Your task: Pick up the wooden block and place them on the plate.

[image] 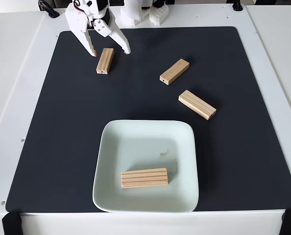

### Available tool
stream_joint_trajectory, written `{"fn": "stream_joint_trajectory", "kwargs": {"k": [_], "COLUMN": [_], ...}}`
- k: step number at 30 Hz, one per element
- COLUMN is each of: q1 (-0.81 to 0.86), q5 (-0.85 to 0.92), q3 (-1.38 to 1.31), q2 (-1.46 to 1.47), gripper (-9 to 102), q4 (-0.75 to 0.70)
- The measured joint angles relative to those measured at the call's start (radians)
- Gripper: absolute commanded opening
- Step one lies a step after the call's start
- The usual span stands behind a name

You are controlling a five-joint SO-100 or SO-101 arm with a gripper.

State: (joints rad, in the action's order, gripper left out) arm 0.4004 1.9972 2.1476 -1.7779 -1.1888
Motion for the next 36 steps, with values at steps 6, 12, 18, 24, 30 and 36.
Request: {"fn": "stream_joint_trajectory", "kwargs": {"k": [6, 12, 18, 24, 30, 36], "q1": [-0.020, -0.067, -0.084, -0.080, -0.080, -0.078], "q5": [0.000, -0.057, -0.066, -0.066, -0.066, -0.066], "q3": [0.002, 0.003, 0.052, 0.057, 0.066, 0.095], "q2": [0.008, 0.008, 0.008, 0.008, 0.008, 0.008], "gripper": [41, 41, 41, 41, 36, 34], "q4": [0.000, 0.008, 0.095, 0.126, 0.127, 0.129]}}
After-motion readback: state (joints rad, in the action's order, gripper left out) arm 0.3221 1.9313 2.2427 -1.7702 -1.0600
